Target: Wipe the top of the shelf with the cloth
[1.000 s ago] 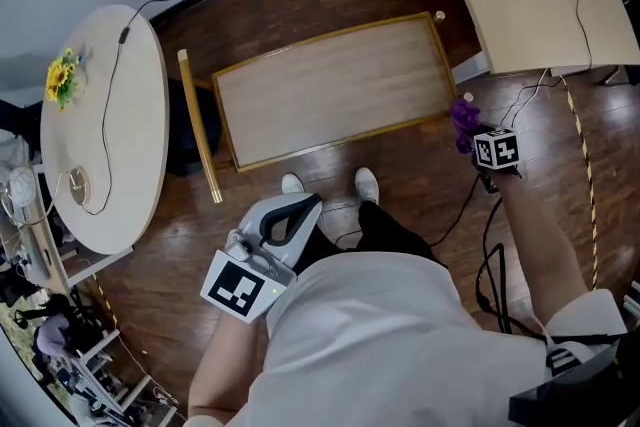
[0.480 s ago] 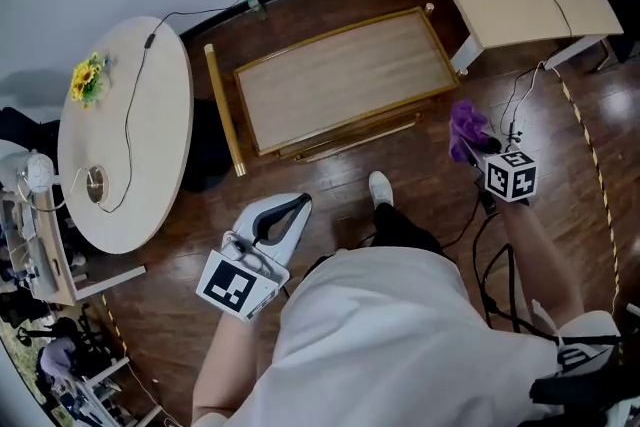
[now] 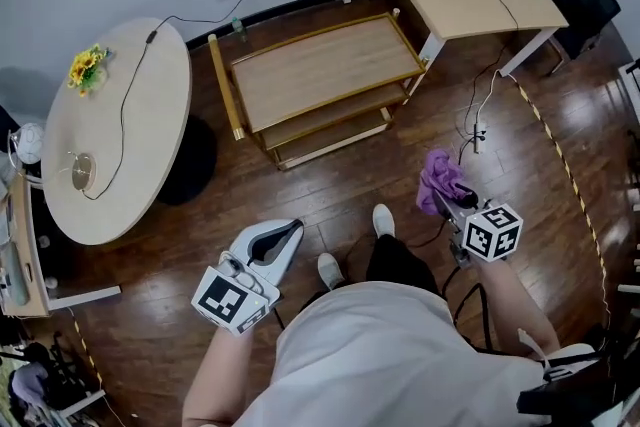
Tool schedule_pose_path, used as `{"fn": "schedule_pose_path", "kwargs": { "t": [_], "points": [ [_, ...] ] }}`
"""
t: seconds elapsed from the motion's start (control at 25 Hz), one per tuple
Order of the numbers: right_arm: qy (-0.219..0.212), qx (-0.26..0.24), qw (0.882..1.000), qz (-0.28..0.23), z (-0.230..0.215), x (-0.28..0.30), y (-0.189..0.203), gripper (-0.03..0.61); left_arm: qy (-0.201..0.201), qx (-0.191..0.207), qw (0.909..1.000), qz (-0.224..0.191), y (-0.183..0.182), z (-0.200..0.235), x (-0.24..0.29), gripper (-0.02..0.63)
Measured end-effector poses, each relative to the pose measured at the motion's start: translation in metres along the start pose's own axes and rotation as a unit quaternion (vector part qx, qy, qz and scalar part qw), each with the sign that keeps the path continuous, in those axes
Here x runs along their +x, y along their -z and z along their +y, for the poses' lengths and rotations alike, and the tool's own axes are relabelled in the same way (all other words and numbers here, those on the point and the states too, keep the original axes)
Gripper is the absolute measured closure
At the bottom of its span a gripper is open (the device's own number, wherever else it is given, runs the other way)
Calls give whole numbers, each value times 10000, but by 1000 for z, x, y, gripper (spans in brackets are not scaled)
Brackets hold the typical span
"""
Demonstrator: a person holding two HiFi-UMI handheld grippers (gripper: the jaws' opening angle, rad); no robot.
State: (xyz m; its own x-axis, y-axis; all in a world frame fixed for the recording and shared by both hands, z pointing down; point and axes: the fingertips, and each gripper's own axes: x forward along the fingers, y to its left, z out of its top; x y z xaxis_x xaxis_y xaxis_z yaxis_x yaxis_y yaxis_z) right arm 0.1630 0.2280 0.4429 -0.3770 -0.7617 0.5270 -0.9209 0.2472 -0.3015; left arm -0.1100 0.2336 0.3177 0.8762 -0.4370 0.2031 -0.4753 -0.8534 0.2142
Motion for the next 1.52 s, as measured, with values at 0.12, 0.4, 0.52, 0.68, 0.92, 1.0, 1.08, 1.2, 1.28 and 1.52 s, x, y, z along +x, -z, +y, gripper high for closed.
{"fn": "schedule_pose_path", "kwargs": {
  "t": [0.12,0.4,0.52,0.68,0.92,1.0,1.08,1.2,1.28,1.52],
  "points": [
    [-70,-142,9997,-174,13,-31,-3,480,-18,23,10000,57,14,-25,-13,595],
    [-190,-444,9969,-629,19,-99,-10,480,396,205,9977,506,46,-110,-23,595],
    [-302,-467,9962,-674,7,-135,2,480,627,344,9947,732,61,-163,-7,595],
    [-472,-486,9956,-653,-11,-188,27,480,313,91,9989,331,56,-220,11,595],
    [-859,-526,9917,-793,-25,-240,45,480,-270,116,9995,89,52,-285,35,595],
    [-980,-487,9904,-844,-22,-253,51,480,-271,235,9991,246,60,-302,35,595],
    [-1048,-486,9894,-881,-18,-268,60,480,-271,254,9988,307,62,-315,32,595],
    [-1063,-508,9884,-963,-17,-287,66,480,-289,161,9993,192,58,-322,34,595],
    [-1072,-545,9874,-1026,-16,-299,67,480,-234,175,9995,151,54,-329,36,595],
    [-1008,-743,9846,-1216,-16,-323,63,480,-143,313,9993,127,50,-344,40,595]
  ]
}}
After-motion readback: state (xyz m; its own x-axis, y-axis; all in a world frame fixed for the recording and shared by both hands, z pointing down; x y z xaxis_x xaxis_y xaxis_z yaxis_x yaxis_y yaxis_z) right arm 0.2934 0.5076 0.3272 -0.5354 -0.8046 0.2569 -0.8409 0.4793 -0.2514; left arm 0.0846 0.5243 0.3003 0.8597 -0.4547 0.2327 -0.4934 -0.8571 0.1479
